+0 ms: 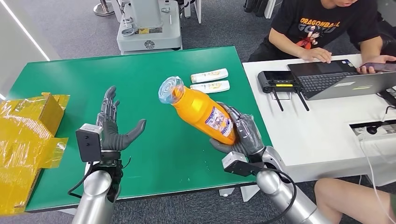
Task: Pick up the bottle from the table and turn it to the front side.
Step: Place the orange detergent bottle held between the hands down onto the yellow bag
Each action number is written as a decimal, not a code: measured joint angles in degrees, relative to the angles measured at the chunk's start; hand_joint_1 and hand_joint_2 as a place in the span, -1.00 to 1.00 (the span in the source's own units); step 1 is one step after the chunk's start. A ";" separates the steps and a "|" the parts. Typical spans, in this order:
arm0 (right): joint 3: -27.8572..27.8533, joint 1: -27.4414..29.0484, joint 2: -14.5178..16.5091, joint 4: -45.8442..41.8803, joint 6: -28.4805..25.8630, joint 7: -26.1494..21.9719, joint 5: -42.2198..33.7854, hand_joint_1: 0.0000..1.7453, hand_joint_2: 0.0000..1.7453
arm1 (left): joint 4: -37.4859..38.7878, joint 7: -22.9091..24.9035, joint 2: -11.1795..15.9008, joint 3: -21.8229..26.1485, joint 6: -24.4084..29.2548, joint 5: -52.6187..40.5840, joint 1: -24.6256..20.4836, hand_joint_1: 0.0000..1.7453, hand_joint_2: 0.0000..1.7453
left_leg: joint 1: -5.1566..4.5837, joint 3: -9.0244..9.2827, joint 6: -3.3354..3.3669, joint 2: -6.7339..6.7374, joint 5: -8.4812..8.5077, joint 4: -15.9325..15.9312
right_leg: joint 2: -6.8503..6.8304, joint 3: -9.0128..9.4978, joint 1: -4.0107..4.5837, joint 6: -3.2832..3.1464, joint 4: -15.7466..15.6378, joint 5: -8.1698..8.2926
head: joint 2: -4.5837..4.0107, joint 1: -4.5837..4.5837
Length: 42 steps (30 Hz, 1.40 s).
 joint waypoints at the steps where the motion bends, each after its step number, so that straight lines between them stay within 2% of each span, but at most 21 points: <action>1: 0.15 -0.69 0.23 0.81 0.36 -0.40 -0.10 1.00 1.00 | 0.11 0.25 0.09 -0.08 -1.78 0.39 -0.55 -1.00 1.00 | 0.00 0.00 -0.01 0.00 0.01 0.00 | 0.00 0.00 0.00 0.00 0.00 0.00 | 0.00 0.00; 7: 0.92 -4.74 3.07 6.06 1.43 -2.84 -1.28 1.00 1.00 | 0.36 1.57 0.39 -0.76 -9.85 3.49 -3.21 -1.00 1.00 | 0.00 0.01 -0.03 0.00 0.03 0.01 | 0.01 0.00 0.00 -0.01 0.02 0.03 | 0.00 0.01; 14: 1.86 -9.16 6.78 12.23 2.24 -4.02 -1.82 1.00 1.00 | 0.16 5.03 0.57 -1.59 -14.34 5.63 -5.52 -1.00 1.00 | 0.01 0.00 -0.04 -0.01 0.04 0.00 | 0.00 -0.01 0.01 -0.01 0.03 0.02 | 0.00 0.00; 19: 2.39 -10.73 7.75 14.69 2.16 -4.52 -2.17 1.00 1.00 | -0.17 5.92 1.11 -2.40 -16.55 6.97 -6.04 -1.00 1.00 | 0.01 0.00 -0.04 -0.02 0.04 0.00 | 0.00 -0.02 0.01 -0.01 0.02 0.01 | 0.00 0.00; 29: 2.86 -11.75 8.55 16.19 2.49 -4.85 -2.61 1.00 1.00 | -0.01 5.65 1.73 -4.25 -16.79 7.44 -6.42 -1.00 1.00 | 0.01 -0.01 -0.04 -0.01 0.04 0.00 | 0.00 -0.02 0.00 -0.01 0.02 0.02 | 0.00 0.00; 42: 6.03 -18.47 18.25 23.28 5.86 -3.35 -2.97 1.00 1.00 | 2.17 5.49 0.21 -5.02 -11.24 9.83 -7.74 -1.00 1.00 | 0.10 -0.02 -0.07 0.10 0.04 -0.01 | 0.15 -0.08 0.07 -0.04 0.07 0.03 | 0.00 0.00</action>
